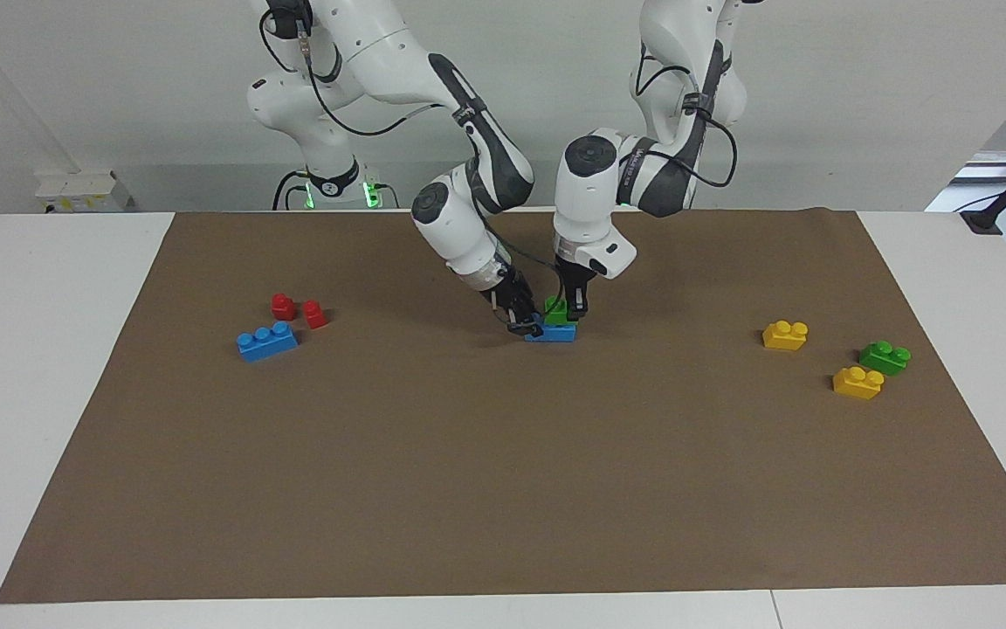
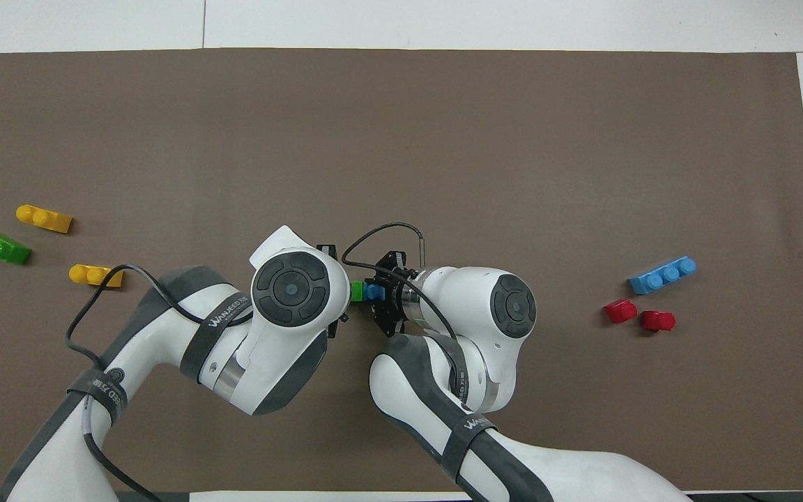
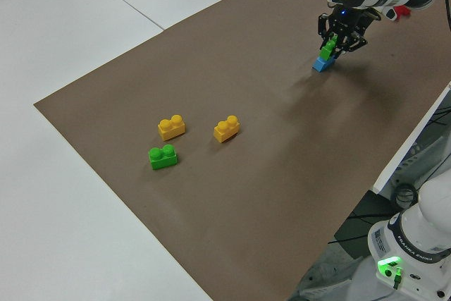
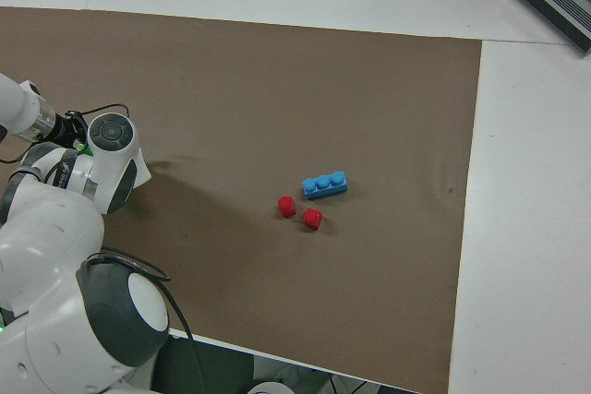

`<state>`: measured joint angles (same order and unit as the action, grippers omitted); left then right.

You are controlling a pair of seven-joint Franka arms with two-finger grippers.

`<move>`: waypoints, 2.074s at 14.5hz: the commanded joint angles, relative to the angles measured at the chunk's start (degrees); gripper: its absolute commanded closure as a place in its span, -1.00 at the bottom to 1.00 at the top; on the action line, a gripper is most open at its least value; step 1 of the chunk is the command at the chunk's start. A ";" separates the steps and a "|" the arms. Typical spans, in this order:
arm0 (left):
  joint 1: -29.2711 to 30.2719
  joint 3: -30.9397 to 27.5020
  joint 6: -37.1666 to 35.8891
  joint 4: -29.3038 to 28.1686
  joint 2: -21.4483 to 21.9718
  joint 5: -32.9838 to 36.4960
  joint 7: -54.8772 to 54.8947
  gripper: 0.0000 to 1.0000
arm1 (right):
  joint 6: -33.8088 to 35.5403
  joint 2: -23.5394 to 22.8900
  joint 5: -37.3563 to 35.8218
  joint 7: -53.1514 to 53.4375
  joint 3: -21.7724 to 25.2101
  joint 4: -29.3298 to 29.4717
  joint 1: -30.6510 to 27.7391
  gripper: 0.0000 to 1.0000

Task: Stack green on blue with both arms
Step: 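Press the green brick onto the blue brick with the left gripper, then open both grippers and withdraw them from the joined bricks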

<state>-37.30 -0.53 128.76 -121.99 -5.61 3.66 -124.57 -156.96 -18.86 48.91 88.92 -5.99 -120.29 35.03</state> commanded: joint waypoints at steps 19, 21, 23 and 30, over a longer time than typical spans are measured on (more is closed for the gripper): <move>3.45 -1.05 -1.40 -1.76 7.27 4.86 8.27 -1.00 | -1.07 -0.30 2.68 -2.09 0.10 0.58 -1.02 -1.00; 5.65 -1.05 -4.21 -0.36 8.25 4.86 12.66 -1.00 | 1.03 0.22 2.68 -2.00 0.10 1.45 -3.12 -1.00; 8.89 -1.14 -5.10 1.13 8.60 4.78 19.51 -1.00 | 6.63 1.80 2.68 -2.61 0.28 2.42 -7.67 -1.00; 22.51 -1.75 -9.92 7.10 9.83 1.28 51.92 -1.00 | 32.73 8.48 -10.56 -9.81 0.54 6.63 -27.45 -1.00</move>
<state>-17.99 -2.66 122.65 -117.77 3.73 7.12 -82.03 -130.59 -11.83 43.10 81.52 -4.66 -115.45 12.19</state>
